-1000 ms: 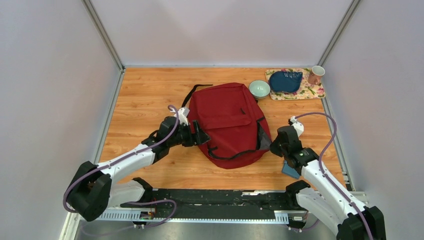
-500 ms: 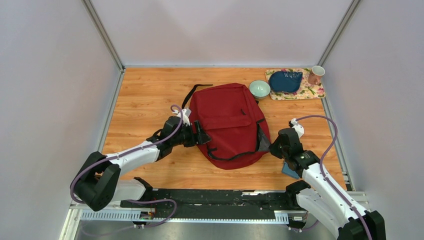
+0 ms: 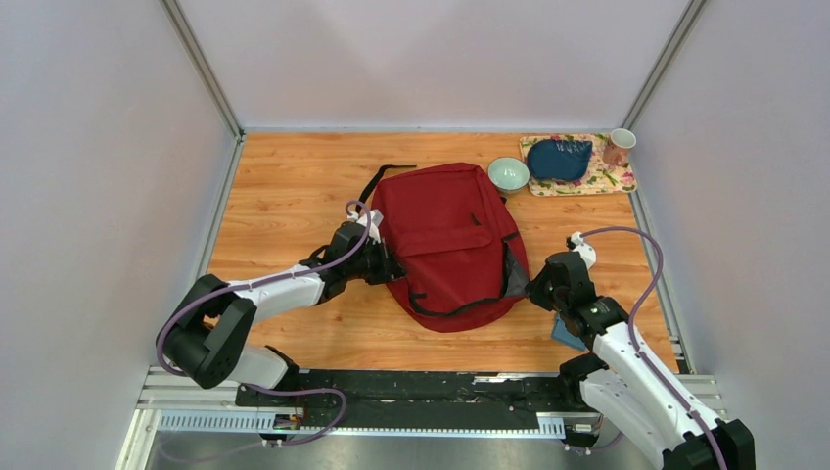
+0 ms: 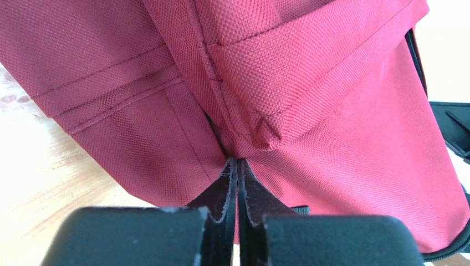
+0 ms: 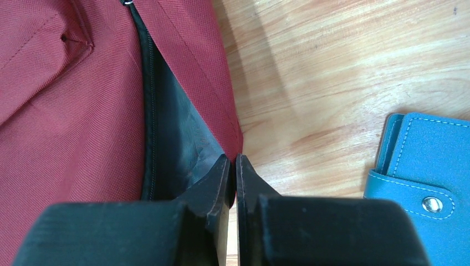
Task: Pack the student bag
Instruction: Adjust the student bag at the center of the board.
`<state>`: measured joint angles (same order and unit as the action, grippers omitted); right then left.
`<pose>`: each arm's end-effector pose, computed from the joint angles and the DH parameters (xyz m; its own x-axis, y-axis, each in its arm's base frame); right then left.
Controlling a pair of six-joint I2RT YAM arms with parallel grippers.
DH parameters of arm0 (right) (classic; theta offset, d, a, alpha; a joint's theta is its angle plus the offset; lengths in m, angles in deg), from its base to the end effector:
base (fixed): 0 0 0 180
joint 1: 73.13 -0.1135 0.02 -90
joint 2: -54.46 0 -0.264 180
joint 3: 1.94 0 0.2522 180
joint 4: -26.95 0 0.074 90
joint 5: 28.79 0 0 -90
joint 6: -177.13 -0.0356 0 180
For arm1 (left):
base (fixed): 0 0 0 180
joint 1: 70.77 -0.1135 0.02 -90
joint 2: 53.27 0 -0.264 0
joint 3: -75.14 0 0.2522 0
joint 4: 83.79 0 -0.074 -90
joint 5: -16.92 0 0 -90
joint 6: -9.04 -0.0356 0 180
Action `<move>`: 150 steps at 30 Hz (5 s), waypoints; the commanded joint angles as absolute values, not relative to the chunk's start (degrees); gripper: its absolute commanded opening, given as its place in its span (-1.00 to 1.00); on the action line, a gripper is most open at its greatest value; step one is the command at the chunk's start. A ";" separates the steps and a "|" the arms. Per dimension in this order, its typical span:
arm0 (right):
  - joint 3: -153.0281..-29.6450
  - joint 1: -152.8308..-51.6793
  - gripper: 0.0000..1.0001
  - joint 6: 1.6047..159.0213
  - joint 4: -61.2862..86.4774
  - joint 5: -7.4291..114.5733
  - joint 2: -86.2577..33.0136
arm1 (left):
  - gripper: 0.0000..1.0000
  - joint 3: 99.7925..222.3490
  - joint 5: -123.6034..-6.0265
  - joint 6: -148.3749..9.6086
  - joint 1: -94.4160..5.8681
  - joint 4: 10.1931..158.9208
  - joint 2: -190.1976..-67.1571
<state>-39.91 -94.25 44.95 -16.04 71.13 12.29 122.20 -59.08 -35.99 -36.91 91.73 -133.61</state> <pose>0.1421 0.0483 0.1922 -0.6721 0.4494 -0.5884 0.2774 0.8897 0.3627 0.2214 -0.1589 0.1689 -0.8541 -0.2528 -0.4546 0.1355 0.7358 -0.6635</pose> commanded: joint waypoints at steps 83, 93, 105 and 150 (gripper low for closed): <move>-40.14 -93.78 -0.81 45.91 -11.33 67.98 9.20 | -1.00 137.25 -75.62 -49.67 -28.06 61.27 -137.39; -40.31 -93.78 -0.81 45.91 -11.33 67.80 9.28 | -0.27 135.31 -74.32 -48.10 -28.06 63.46 -131.76; -39.78 -93.78 -0.80 45.64 -11.33 67.45 9.90 | 0.19 141.54 -72.37 -49.23 -26.57 60.32 -134.56; -39.17 -93.78 -0.81 45.64 -10.89 67.45 9.72 | -0.46 148.84 -84.41 -52.66 -21.82 48.97 -142.22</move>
<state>-39.19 -93.92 46.16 -12.61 68.13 9.18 147.60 -82.66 -51.95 -22.00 48.87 -143.44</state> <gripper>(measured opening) 0.099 0.272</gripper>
